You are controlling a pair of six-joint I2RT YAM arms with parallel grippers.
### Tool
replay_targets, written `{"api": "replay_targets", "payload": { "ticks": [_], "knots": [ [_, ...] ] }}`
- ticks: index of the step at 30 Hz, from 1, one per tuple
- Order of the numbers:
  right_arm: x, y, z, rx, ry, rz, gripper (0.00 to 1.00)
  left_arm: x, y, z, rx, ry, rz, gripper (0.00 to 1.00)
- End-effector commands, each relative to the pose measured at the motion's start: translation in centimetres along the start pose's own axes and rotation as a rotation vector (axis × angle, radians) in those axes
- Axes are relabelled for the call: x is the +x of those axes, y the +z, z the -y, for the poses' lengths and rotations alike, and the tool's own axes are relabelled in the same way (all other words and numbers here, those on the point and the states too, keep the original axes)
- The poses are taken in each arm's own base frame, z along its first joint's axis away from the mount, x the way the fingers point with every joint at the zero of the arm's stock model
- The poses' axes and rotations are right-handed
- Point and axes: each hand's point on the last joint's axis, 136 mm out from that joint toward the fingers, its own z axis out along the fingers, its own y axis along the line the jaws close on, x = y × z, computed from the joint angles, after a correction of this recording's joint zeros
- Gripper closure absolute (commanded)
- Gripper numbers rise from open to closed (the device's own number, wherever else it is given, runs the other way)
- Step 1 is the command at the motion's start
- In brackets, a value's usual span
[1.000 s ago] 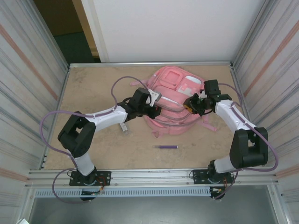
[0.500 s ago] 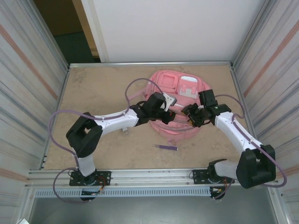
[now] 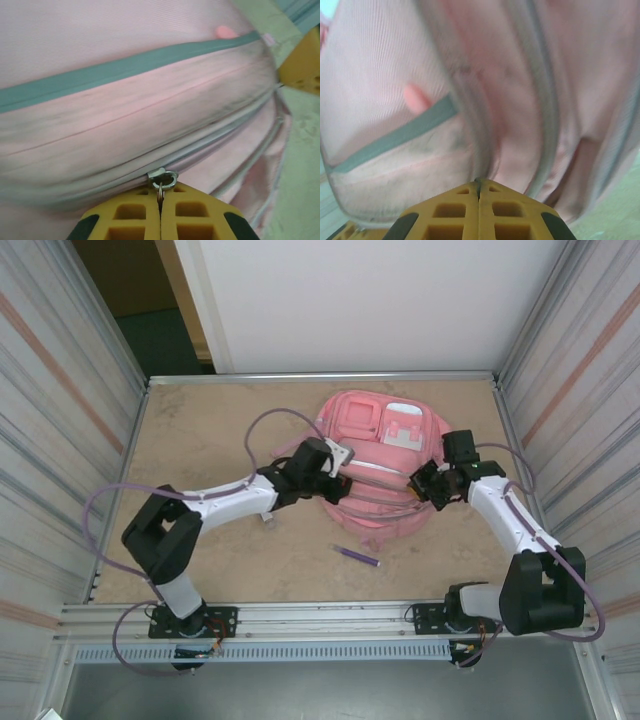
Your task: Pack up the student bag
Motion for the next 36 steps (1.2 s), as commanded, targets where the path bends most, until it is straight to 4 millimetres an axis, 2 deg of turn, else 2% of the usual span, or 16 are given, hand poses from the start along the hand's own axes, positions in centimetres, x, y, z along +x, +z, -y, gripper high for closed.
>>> {"api": "replay_targets", "payload": {
  "ticks": [1,4,5,7,9,13,15,18,20,22,23,25,26,29,32,36],
  "knots": [
    [-2.2,-0.8,0.0,0.026,-0.069,0.056,1.00,-0.8,-2.7,-2.5,-0.079,0.033,0.041,1.00],
    [-2.1,-0.7,-0.6,0.008,-0.072,0.003,1.00,-0.2,-2.7,-3.1,-0.081,0.040,0.021,1.00],
    [-1.8,-0.8,-0.9,-0.003,-0.065,-0.013,0.93,-0.2,-2.6,-2.6,-0.062,0.039,0.016,1.00],
    [-1.0,-1.2,-1.1,0.006,-0.042,-0.015,0.56,-0.4,-2.1,-1.1,-0.012,0.039,0.016,1.00],
    [-0.3,-1.9,-0.7,0.060,-0.038,0.041,0.46,-0.9,-1.7,0.7,0.024,0.054,0.023,1.00],
    [2.1,-3.0,-1.1,0.068,-0.018,0.137,0.36,-2.2,-1.0,4.6,0.100,0.075,0.058,1.00],
    [3.2,-2.6,-0.9,0.058,0.077,0.134,0.34,-2.8,-0.8,6.5,0.144,0.078,0.074,1.00],
    [4.2,-1.3,-1.9,0.004,0.081,0.088,0.34,-3.5,-0.5,9.0,0.213,0.065,0.105,1.00],
    [4.2,-0.4,-1.8,0.027,0.076,0.071,0.36,-3.5,-0.2,10.2,0.256,0.065,0.110,1.00],
    [4.2,0.8,-2.1,0.042,0.049,0.045,0.43,-3.4,0.3,10.6,0.266,0.068,0.104,1.00],
    [4.3,1.4,-2.3,0.040,0.031,0.024,0.49,-3.4,0.5,10.4,0.261,0.064,0.102,1.00],
    [4.5,2.2,-2.7,0.035,-0.002,-0.008,0.74,-3.0,0.6,9.7,0.244,0.058,0.094,1.00],
    [4.4,2.4,-2.7,0.041,-0.016,-0.013,0.82,-3.0,0.4,9.1,0.230,0.056,0.095,1.00],
    [3.5,2.3,-2.4,0.068,-0.086,0.021,0.96,-2.5,-0.6,6.6,0.162,0.055,0.096,1.00],
    [2.3,1.6,-2.0,0.089,-0.128,0.034,1.00,-1.5,-1.7,3.0,0.055,0.063,0.081,1.00],
    [0.9,0.8,-2.2,0.067,-0.165,-0.001,1.00,0.5,-2.8,-2.1,-0.058,0.046,0.028,1.00]
  ]
}}
